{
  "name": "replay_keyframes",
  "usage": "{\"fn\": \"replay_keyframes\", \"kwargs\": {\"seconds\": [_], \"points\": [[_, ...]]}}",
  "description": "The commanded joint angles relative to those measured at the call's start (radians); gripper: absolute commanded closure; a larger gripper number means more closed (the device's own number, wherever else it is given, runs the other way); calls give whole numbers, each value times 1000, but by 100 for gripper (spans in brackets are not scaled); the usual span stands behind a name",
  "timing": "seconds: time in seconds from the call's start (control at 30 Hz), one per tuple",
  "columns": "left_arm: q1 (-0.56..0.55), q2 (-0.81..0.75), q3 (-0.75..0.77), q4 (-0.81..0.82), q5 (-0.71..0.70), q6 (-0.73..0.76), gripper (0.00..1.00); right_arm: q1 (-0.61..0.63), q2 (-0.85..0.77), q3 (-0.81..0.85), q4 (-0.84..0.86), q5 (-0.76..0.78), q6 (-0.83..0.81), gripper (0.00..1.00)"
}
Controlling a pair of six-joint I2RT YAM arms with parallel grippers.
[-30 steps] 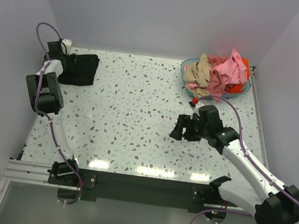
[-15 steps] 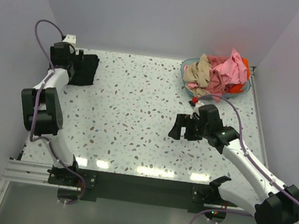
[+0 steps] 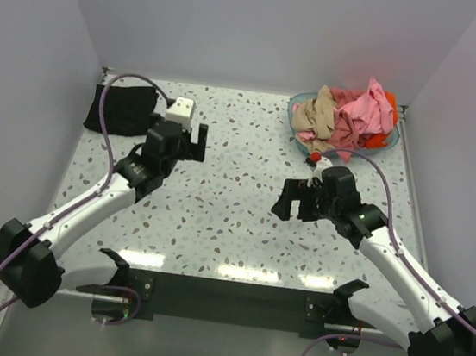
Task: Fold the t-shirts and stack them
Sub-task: Neatly place the folded tshirt to the corner
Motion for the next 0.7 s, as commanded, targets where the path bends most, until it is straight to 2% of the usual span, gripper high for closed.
{"fn": "replay_keyframes", "kwargs": {"seconds": [0.0, 0.07, 0.17, 0.53, 0.67], "points": [[-146, -114, -76, -93, -111, -153, 0, 1, -32, 27, 12, 48, -35, 1], [-221, -176, -117, -103, -129, -184, 0, 1, -47, 24, 19, 60, -31, 1], [-269, -228, -154, -120, -143, -218, 0, 1, -64, 12, 32, 74, -25, 2], [-279, -285, -166, -144, -71, -232, 0, 1, -95, 2, -3, 153, -11, 1], [-279, -289, -154, -144, -85, -226, 0, 3, -119, 4, -12, 165, -6, 2]]}}
